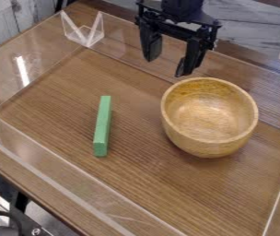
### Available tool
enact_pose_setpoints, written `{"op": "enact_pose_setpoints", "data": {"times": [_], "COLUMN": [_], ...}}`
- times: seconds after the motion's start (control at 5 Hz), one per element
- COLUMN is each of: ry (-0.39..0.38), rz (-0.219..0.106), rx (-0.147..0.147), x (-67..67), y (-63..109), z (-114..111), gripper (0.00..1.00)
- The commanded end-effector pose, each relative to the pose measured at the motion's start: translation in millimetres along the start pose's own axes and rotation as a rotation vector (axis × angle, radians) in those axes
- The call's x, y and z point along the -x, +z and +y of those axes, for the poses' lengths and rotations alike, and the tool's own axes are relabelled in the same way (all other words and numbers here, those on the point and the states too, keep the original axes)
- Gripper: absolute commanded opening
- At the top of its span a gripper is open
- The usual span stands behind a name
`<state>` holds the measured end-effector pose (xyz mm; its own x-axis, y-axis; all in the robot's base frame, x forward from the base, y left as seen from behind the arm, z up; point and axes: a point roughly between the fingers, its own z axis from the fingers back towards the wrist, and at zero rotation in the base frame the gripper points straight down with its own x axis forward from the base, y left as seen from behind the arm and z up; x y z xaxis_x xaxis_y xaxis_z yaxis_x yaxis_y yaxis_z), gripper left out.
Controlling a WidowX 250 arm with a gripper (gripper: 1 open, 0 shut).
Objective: Put the green block in the brown bowl
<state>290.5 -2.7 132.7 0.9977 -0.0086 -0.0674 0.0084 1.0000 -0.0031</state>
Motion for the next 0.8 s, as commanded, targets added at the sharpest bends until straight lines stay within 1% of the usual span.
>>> {"op": "enact_pose_setpoints", "data": {"times": [0.0, 0.2, 0.4, 0.6], "ry": [0.076, 0.232, 0.386, 0.443], "rz": [0.001, 0.017, -0.03, -0.061], "rx": [0.006, 0.022, 0.041, 0.058], "x": [10.6, 36.0, 68.1, 70.2], "y": [-5.4, -32.3, -43.6, -55.7], "z": [16, 52, 90, 83], "gripper": [1.0, 1.0, 1.0, 1.0]}}
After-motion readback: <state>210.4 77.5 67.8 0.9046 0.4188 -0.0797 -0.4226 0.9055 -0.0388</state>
